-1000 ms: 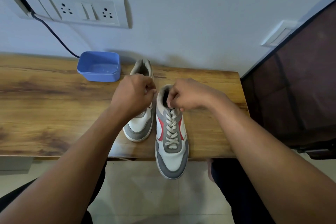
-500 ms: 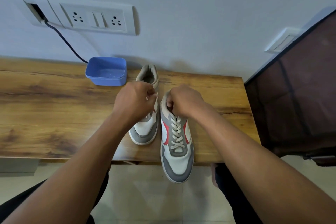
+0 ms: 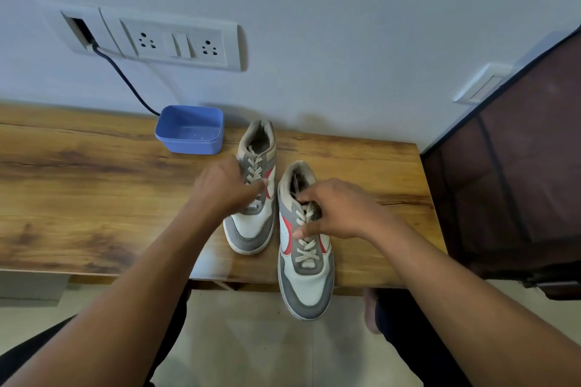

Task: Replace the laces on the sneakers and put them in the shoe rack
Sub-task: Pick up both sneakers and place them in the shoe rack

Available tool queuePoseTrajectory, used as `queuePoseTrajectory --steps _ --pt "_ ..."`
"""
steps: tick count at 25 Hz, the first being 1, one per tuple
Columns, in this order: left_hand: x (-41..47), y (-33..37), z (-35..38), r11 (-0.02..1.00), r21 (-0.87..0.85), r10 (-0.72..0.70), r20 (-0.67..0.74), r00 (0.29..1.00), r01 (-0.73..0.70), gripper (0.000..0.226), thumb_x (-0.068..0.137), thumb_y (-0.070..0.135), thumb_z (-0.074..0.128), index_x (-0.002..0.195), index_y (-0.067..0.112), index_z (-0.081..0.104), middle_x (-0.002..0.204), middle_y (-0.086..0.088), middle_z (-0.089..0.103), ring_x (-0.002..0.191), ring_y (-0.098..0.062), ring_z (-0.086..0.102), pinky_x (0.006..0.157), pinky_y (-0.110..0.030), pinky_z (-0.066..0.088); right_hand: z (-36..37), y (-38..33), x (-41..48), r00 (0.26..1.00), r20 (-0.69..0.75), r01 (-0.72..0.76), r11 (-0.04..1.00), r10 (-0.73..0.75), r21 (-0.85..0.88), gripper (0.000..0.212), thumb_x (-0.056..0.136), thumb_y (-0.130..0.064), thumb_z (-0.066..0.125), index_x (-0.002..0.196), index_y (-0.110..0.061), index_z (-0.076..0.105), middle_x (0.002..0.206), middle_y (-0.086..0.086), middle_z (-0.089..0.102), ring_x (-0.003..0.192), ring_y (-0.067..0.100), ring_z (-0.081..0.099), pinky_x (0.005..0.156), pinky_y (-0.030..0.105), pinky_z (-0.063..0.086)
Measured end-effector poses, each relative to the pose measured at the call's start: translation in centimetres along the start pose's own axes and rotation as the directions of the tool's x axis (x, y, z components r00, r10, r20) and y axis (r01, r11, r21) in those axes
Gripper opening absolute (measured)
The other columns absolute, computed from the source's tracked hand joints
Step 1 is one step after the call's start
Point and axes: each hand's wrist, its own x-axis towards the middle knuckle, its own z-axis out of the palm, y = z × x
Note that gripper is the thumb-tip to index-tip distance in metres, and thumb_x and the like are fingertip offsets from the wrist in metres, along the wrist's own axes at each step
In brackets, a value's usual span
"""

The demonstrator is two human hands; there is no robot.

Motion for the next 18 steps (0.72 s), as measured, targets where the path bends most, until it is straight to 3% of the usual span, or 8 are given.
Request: queuePoseTrajectory --steps 2,4,7,10,13,15,16,18 --pt "-0.6 1.1 1.3 0.992 0.128 0.011 0.015 1.000 -0.013 0.081 0.079 0.067 0.071 0.131 0.010 0.047 0.123 -0.014 0.055 0.116 -0.036 0.054 0.092 -0.043 0.046 -0.3 0.8 0.5 0.999 -0.022 -0.024 1.000 0.024 -0.019 0.058 0.077 -0.067 0.080 0.125 -0.035 0.070 0.108 -0.010 0.071 0.095 0.016 0.064 0.076 0.035 0.053" --pt "-0.6 1.6 2.0 0.973 0.231 0.017 -0.026 1.000 -0.011 0.093 0.080 0.063 0.073 0.143 0.005 0.035 0.135 -0.019 0.048 0.123 -0.038 0.047 0.101 -0.043 0.041 -1.1 2.0 1.4 0.997 -0.052 -0.060 0.998 0.058 -0.033 0.057 0.078 -0.066 0.080 0.123 -0.034 0.071 0.106 -0.006 0.071 0.094 0.019 0.065 0.078 0.039 0.055" --pt "-0.1 1.8 1.9 0.975 0.221 0.010 -0.025 1.000 -0.004 0.088 0.084 0.058 0.071 0.144 0.005 0.035 0.137 -0.020 0.049 0.124 -0.040 0.046 0.103 -0.043 0.040 -2.1 2.6 3.8 0.993 -0.093 -0.076 0.996 0.079 0.040 0.051 0.077 -0.059 0.085 0.116 -0.028 0.074 0.100 -0.002 0.071 0.088 0.019 0.065 0.078 0.039 0.054" --pt "-0.3 1.8 1.7 0.979 0.201 0.026 -0.024 0.999 -0.021 0.084 0.087 0.062 0.065 0.143 0.006 0.037 0.137 -0.020 0.050 0.124 -0.040 0.046 0.103 -0.044 0.039 -2.4 1.8 5.4 0.991 -0.115 -0.052 0.993 0.065 0.108 0.053 0.077 -0.055 0.087 0.120 -0.026 0.074 0.107 -0.003 0.073 0.096 0.018 0.067 0.082 0.036 0.055" --pt "-1.1 2.0 1.8 0.990 0.140 0.002 -0.031 1.000 0.003 0.103 0.079 0.080 0.059 0.145 0.005 0.034 0.137 -0.021 0.049 0.126 -0.039 0.044 0.101 -0.045 0.040 -3.9 1.5 5.3 0.970 -0.236 -0.028 0.993 0.054 0.111 0.049 0.087 -0.050 0.080 0.130 -0.027 0.071 0.123 -0.005 0.073 0.111 0.017 0.068 0.094 0.036 0.055" --pt "-2.3 2.4 2.5 0.992 0.124 -0.006 -0.047 0.999 0.012 0.124 0.067 0.089 0.061 0.149 0.003 0.026 0.142 -0.022 0.044 0.129 -0.039 0.042 0.101 -0.046 0.043 -5.0 1.2 6.0 0.936 -0.352 0.003 1.000 -0.006 -0.010 0.043 0.094 -0.025 0.075 0.136 -0.031 0.067 0.129 -0.005 0.070 0.117 0.019 0.065 0.093 0.035 0.053" --pt "-3.1 2.8 3.0 0.989 0.149 0.000 -0.047 0.999 0.007 0.134 0.062 0.091 0.062 0.152 0.001 0.019 0.149 -0.024 0.038 0.134 -0.040 0.039 0.104 -0.046 0.042 -5.3 0.8 6.8 0.932 -0.352 0.042 0.992 -0.080 -0.115 0.055 0.092 -0.010 0.072 0.141 -0.033 0.063 0.134 -0.005 0.065 0.119 0.020 0.061 0.092 0.036 0.052" --pt "-4.3 3.5 4.0 0.971 0.237 0.004 -0.015 1.000 0.000 0.150 0.058 0.093 0.063 0.157 -0.001 0.001 0.161 -0.030 0.017 0.146 -0.044 0.026 0.112 -0.050 0.037 -5.6 -0.2 9.0 0.953 -0.202 0.156 0.936 -0.227 -0.314 0.073 0.085 0.006 0.067 0.147 -0.032 0.057 0.147 -0.004 0.054 0.123 0.024 0.053 0.091 0.039 0.051"
